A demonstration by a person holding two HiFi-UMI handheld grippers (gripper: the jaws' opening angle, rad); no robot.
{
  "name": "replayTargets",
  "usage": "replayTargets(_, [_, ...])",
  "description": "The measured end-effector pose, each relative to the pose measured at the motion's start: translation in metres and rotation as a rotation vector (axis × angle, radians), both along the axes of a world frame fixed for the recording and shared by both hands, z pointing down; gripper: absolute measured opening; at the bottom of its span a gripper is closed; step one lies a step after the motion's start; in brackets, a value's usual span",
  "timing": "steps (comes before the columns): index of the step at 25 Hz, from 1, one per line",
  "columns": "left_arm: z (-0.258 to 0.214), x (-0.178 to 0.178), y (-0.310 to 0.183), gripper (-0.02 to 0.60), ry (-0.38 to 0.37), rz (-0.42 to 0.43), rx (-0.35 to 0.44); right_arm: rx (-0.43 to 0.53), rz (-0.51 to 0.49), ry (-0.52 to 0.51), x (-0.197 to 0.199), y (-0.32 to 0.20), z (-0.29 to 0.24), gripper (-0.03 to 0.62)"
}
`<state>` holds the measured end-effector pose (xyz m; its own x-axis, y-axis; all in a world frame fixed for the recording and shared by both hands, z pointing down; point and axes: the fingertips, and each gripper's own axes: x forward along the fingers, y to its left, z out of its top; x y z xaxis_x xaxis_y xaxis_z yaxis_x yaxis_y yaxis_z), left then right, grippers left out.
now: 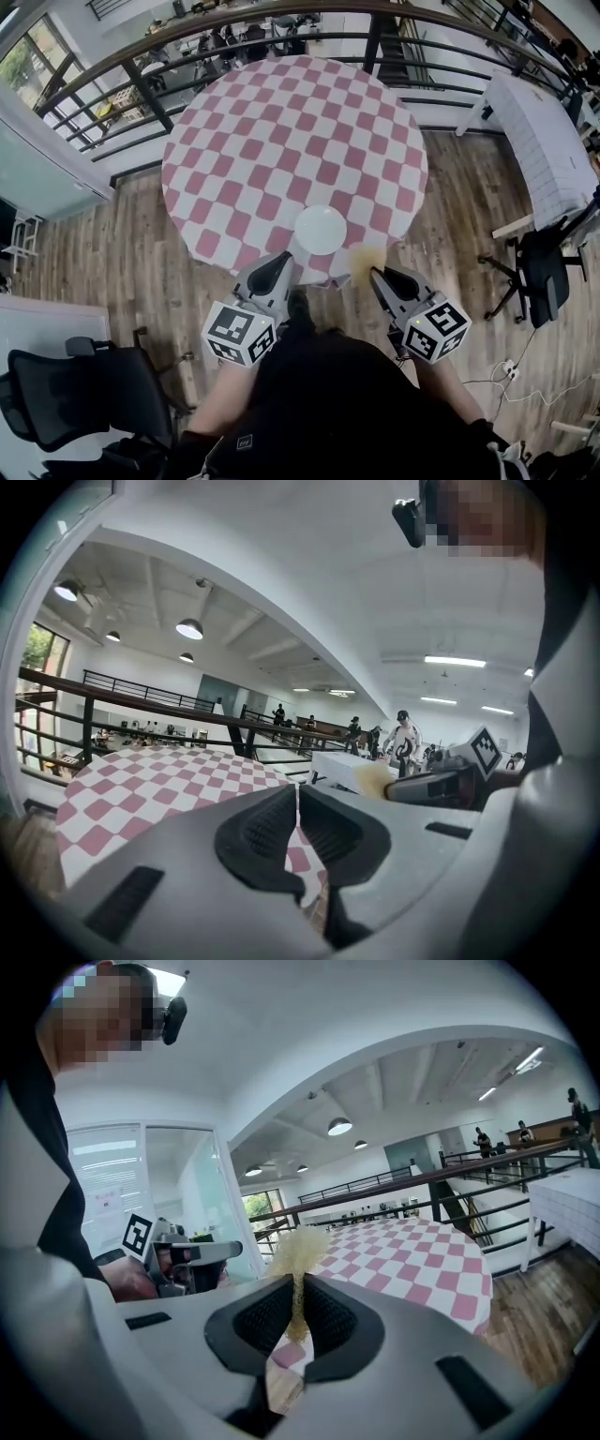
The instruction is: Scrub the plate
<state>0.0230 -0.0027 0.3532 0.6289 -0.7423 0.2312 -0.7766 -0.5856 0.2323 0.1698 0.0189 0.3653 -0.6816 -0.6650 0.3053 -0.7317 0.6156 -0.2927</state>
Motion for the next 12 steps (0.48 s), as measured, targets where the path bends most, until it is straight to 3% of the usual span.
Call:
replayTargets(7, [0.004, -0.022, -0.048, 0.005, -0.039, 0.042, 0.015, 0.017, -0.039, 0.050, -0.040, -0.054, -0.010, 0.038])
replayTargets(12, [0.027, -0.038, -0.073, 0.005, -0.052, 0.048, -0.034, -0.059, -0.063, 0.070, -0.062, -0.073, 0.024, 0.038])
